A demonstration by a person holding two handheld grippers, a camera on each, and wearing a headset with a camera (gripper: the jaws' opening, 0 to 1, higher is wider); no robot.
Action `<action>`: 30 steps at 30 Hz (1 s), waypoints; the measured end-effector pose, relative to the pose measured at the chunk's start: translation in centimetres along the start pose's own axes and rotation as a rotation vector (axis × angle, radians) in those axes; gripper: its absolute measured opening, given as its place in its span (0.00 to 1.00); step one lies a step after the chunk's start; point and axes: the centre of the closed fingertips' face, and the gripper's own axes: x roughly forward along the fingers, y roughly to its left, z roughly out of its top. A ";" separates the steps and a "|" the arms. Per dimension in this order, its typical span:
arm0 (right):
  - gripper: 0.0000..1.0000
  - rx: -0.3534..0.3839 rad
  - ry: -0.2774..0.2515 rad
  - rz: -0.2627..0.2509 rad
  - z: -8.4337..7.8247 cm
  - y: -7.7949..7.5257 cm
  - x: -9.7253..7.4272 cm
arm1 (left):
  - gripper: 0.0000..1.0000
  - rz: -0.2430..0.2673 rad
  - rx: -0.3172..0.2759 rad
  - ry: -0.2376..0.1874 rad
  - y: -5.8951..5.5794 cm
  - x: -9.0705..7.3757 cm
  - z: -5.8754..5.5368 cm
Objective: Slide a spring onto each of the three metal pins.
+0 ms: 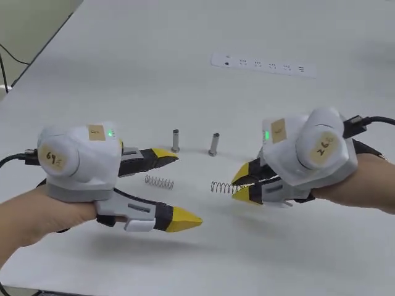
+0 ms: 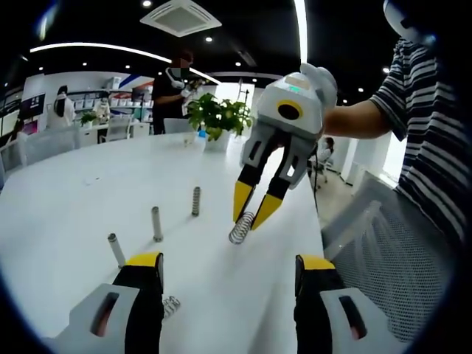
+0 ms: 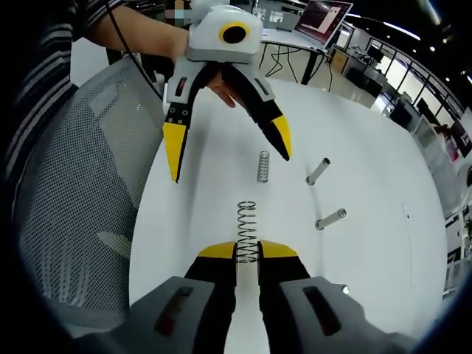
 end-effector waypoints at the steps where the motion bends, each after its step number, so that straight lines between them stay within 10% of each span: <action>1: 0.08 0.002 0.000 0.000 0.0 0.0 0.0 | 0.65 -0.003 0.003 0.001 0.0 0.2 0.0; 30: 0.08 -0.019 -0.027 -0.012 0.6 0.4 -0.7 | 0.17 -0.122 0.028 -0.046 -1.8 3.0 1.3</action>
